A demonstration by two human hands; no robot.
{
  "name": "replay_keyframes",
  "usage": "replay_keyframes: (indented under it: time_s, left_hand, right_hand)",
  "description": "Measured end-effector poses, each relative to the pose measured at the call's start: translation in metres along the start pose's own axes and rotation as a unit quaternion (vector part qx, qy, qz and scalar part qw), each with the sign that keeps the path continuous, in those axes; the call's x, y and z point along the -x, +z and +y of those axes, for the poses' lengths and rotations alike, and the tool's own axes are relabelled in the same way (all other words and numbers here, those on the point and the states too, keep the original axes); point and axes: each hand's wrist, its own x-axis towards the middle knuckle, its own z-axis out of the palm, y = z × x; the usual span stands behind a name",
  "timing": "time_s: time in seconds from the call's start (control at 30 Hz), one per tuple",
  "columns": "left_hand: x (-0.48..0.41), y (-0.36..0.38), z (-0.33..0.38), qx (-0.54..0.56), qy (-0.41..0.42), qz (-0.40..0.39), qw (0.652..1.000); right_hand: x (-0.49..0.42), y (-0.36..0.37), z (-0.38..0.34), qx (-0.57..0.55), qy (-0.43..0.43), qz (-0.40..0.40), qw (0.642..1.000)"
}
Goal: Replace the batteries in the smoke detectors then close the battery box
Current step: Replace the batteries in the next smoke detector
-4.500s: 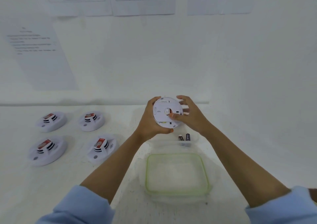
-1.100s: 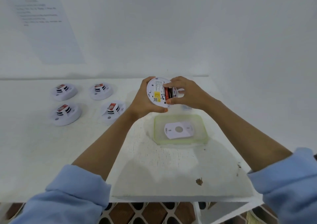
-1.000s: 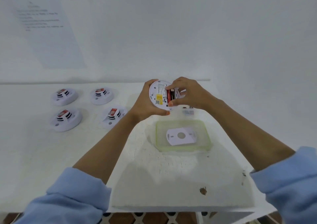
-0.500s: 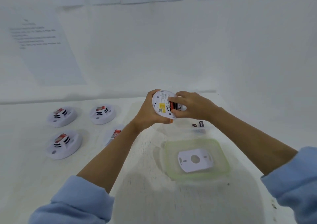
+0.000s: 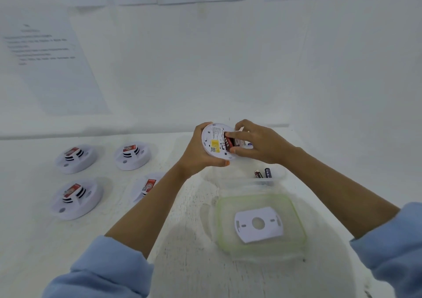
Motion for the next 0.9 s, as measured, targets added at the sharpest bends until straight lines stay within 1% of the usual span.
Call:
replay_keyframes:
  time_s: [0.07,0.13,0.2,0.5,0.7,0.77,0.83,0.9]
  left_hand:
    - [-0.001,0.002,0.0,-0.004,0.006,-0.004,1.0]
    - [-0.002,0.003,0.001,-0.006,0.013,-0.006,1.0]
    - [-0.004,0.003,0.001,-0.01,0.017,-0.005,1.0]
    - [-0.004,0.004,-0.006,-0.022,0.033,-0.005,0.999]
    - [-0.004,-0.001,-0.01,-0.054,0.05,0.013,0.997]
    - [-0.004,0.0,-0.01,-0.059,0.049,0.014,0.997]
    - [-0.004,0.002,-0.012,-0.061,0.048,0.012,0.997]
    - [-0.003,0.005,-0.013,-0.061,0.051,0.013,0.997]
  right_hand:
    - [-0.001,0.001,-0.001,-0.076,0.018,0.012,0.997]
    - [-0.005,0.001,-0.004,-0.164,0.044,0.021,0.985]
    - [-0.008,0.0,-0.005,-0.213,0.06,0.015,0.975]
    - [-0.003,-0.008,-0.004,-0.23,0.129,-0.042,0.964]
    - [0.013,-0.001,0.009,-0.174,0.176,-0.148,0.957]
    - [0.014,-0.001,0.011,-0.202,0.181,-0.124,0.954]
    - [0.011,-0.004,0.008,-0.255,0.175,-0.059,0.949]
    - [0.005,-0.002,0.002,-0.267,0.164,-0.008,0.95]
